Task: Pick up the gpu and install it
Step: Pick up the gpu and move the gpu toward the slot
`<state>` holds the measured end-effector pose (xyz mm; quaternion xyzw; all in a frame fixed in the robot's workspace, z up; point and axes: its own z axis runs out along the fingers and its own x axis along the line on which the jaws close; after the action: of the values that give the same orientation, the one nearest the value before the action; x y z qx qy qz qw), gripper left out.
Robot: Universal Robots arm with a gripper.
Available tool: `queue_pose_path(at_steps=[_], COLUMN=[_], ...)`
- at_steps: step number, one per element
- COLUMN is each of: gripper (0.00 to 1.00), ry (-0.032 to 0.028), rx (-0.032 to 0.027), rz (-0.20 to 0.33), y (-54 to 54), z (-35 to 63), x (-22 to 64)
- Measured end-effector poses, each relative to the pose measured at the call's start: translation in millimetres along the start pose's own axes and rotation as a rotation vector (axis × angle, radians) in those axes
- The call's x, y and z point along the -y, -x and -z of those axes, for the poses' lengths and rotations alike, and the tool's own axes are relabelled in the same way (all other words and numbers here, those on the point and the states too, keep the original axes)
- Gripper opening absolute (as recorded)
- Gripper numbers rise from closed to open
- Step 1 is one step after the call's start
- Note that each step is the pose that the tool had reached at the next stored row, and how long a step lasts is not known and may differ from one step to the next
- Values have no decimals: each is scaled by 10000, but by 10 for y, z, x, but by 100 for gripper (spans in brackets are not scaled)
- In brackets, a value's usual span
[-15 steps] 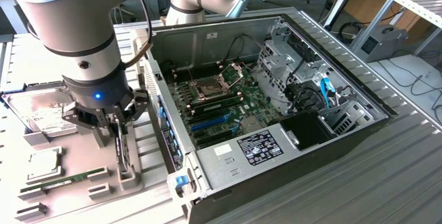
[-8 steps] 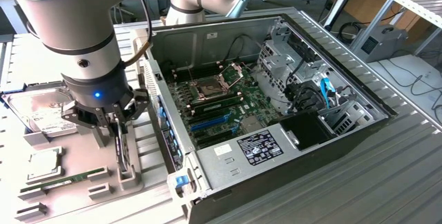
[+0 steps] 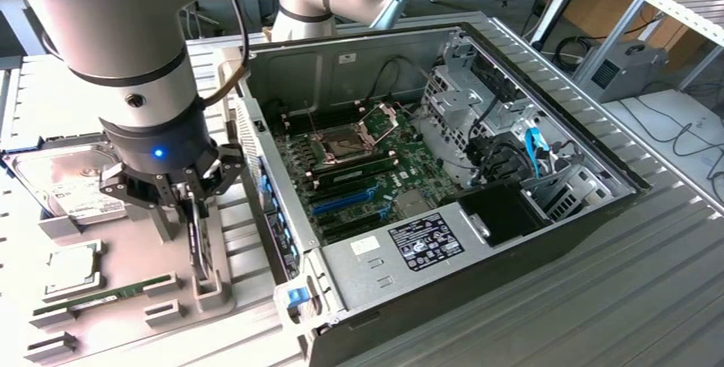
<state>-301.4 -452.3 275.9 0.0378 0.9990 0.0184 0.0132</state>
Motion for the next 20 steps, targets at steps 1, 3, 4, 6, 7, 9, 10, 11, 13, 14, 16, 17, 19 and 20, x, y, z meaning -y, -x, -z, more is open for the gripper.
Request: queue_pose_path(at_steps=[1, 3, 4, 6, 7, 9, 10, 11, 13, 14, 16, 17, 19, 20], gripper=[26, 26, 26, 26, 26, 26, 26, 26, 26, 26, 26, 26, 26, 26], ry=[0, 0, 0, 0, -1, 0, 0, 0, -1, 0, 0, 0, 0, 0], rx=[0, 0, 0, 0, 0, 1, 0, 0, 0, 0, 0, 0, 0, 0], rz=[0, 0, 0, 0, 0, 0, 0, 0, 0, 1, 0, 0, 0, 0], y=[0, 0, 0, 1, 1, 1, 1, 1, 1, 1, 1, 1, 2, 1], z=[3, 10, 13, 20, 23, 30, 33, 36, 42, 44, 50, 53, 58, 60], x=[0, 0, 0, -1, -1, -1, -1, -1, -2, -2, -2, -2, -2, -2])
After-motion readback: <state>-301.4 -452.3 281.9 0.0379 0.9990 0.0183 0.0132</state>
